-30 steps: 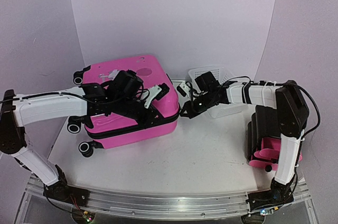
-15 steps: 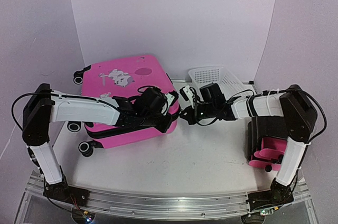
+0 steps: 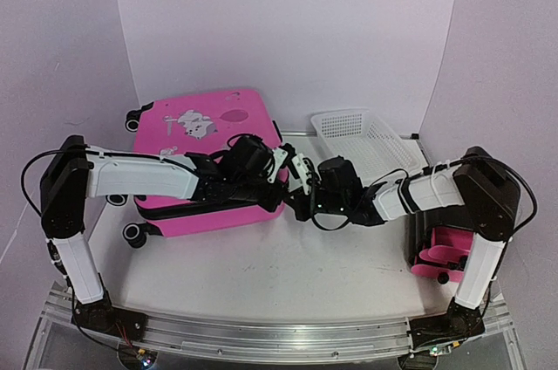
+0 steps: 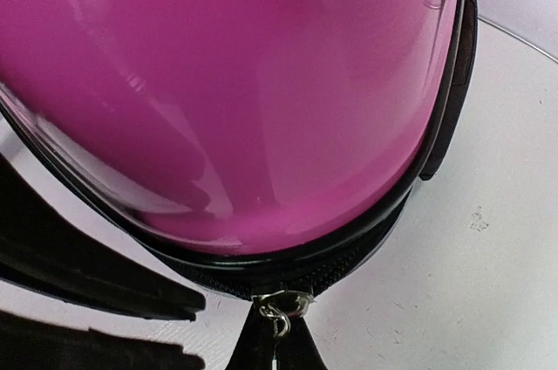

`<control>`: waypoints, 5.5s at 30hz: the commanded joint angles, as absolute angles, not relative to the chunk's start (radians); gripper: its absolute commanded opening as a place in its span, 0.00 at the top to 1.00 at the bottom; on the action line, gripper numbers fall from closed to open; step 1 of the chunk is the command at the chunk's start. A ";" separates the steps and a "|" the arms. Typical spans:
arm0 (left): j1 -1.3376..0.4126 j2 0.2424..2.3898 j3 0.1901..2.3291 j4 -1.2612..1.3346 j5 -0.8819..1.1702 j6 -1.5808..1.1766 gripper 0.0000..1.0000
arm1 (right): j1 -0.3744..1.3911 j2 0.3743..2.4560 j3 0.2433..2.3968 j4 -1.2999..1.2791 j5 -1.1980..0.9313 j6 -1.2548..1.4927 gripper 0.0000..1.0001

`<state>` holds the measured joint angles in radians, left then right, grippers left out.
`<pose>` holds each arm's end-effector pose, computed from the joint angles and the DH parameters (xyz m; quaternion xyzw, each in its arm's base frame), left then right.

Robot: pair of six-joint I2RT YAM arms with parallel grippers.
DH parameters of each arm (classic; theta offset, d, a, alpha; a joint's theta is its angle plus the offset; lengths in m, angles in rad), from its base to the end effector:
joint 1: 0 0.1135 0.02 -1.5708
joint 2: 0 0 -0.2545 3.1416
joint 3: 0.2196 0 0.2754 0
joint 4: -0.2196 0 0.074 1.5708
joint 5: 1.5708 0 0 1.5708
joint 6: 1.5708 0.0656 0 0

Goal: Open, take out, and arrange the luggage

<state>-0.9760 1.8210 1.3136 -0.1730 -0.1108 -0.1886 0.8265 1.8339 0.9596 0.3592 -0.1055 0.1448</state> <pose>0.2611 -0.3730 0.1943 0.3237 0.8413 -0.1947 0.3866 0.2834 0.3179 0.1230 -0.3134 0.8042 0.2751 0.4236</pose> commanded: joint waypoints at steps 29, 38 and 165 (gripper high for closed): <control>-0.287 1.172 1.194 -1.041 0.258 -0.009 0.01 | 0.573 1.885 1.253 0.148 -0.443 0.166 1.00; -0.349 1.302 1.168 -0.889 0.378 -0.088 0.17 | 0.551 1.968 1.438 -0.046 -0.430 0.097 1.00; -0.756 1.481 1.196 -0.394 0.344 -0.280 0.29 | 0.572 2.218 1.827 -0.201 -0.414 0.118 1.00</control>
